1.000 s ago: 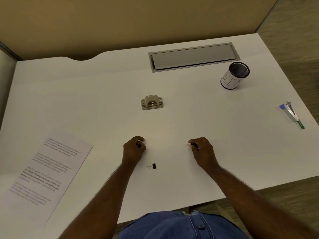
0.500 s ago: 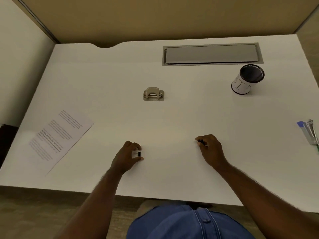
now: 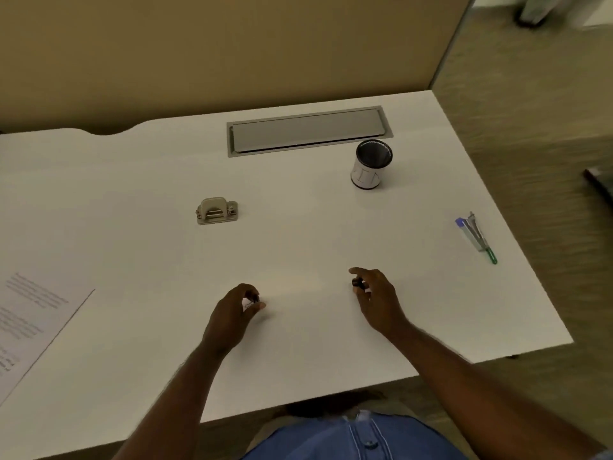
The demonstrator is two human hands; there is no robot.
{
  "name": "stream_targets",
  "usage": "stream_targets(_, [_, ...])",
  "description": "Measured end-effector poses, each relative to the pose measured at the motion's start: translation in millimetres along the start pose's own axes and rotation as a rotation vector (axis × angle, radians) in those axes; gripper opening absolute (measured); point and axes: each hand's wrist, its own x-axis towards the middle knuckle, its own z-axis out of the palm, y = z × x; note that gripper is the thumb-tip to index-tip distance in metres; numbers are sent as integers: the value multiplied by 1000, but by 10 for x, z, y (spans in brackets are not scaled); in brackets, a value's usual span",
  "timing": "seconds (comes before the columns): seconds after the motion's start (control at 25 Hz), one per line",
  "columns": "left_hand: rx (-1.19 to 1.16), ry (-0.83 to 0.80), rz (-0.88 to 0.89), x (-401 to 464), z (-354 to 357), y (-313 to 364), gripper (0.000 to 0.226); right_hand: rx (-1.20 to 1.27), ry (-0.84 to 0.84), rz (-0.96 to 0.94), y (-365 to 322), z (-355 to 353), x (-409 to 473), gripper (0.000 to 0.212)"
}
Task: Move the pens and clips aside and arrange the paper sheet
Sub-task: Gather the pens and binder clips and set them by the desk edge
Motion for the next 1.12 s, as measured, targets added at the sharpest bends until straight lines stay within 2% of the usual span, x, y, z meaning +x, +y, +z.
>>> stream_targets(0.12, [-113, -76, 57, 177, 277, 425, 14, 46, 94, 112, 102, -253, -67, 47])
stream_targets(0.2, [-174, -105, 37, 240, 493, 721, 10, 66, 200, 178, 208, -461, -84, 41])
stream_targets(0.32, [-278, -223, -55, 325, 811, 1151, 10, 66, 376, 308, 436, -859, -29, 25])
stream_targets(0.44, [-461, -362, -194, 440, 1173, 1585, 15, 18, 539, 321, 792, -1384, 91, 8])
stream_targets(0.56, [-707, -405, -396, 548, 1476, 1937, 19, -70, 627, 332, 1160, -1882, 318, 9])
stream_targets(0.72, [-852, -369, -563, 694, 1826, 2214, 20, -83, 557, 397, 1615, -2360, 722, 15])
stream_targets(0.84, [-966, -298, -652, 795, 2044, 2313, 20, -94, 487, 375, 1818, -2499, 1030, 20])
stream_targets(1.12, [-1054, -287, -699, 949, 2330, 2516, 24, -55, 374, 330, 1905, -2454, 1414, 11])
